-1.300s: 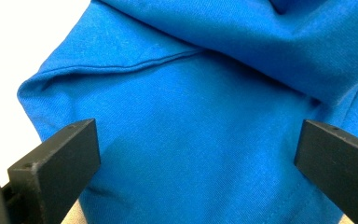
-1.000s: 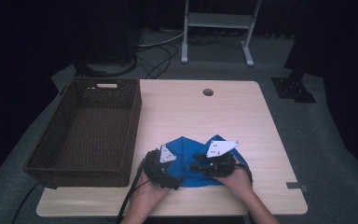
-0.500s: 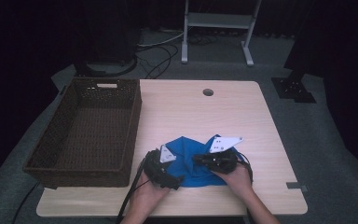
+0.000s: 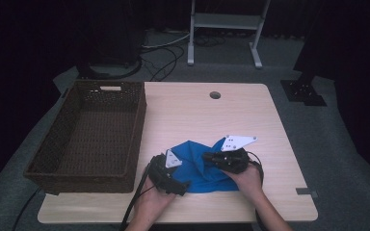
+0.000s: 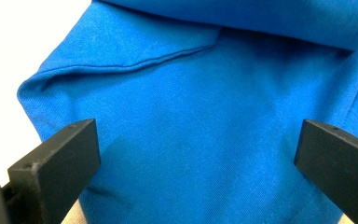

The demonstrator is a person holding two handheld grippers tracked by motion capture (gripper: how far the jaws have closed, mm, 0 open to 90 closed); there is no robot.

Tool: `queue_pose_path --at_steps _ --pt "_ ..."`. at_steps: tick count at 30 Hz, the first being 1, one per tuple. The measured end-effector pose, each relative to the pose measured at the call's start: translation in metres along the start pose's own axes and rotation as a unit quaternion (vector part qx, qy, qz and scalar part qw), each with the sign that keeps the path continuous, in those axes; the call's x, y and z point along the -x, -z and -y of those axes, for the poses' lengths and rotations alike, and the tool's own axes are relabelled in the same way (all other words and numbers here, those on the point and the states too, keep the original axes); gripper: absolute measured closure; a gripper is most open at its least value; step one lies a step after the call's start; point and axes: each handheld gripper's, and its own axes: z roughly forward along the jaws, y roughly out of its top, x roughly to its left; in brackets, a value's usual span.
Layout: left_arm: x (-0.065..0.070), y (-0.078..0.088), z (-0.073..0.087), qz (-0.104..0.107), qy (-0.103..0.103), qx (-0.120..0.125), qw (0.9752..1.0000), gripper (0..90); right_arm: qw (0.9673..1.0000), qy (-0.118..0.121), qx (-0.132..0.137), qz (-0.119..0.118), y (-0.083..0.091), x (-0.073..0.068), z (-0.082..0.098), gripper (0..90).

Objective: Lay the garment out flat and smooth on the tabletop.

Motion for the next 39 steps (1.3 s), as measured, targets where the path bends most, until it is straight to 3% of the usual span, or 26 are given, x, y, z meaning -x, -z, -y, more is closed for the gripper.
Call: queue_pose_path --at_steps 25,39 --pt "0.000 0.000 0.000 0.000 0.000 0.000 1.0000 0.0 0.9996 -0.012 0.016 0.021 0.006 0.021 -0.008 86.0" --pt "0.000 0.000 0.000 0.000 -0.002 -0.001 1.0000 0.0 0.9982 -0.028 0.026 0.047 0.011 0.047 -0.016 86.0"
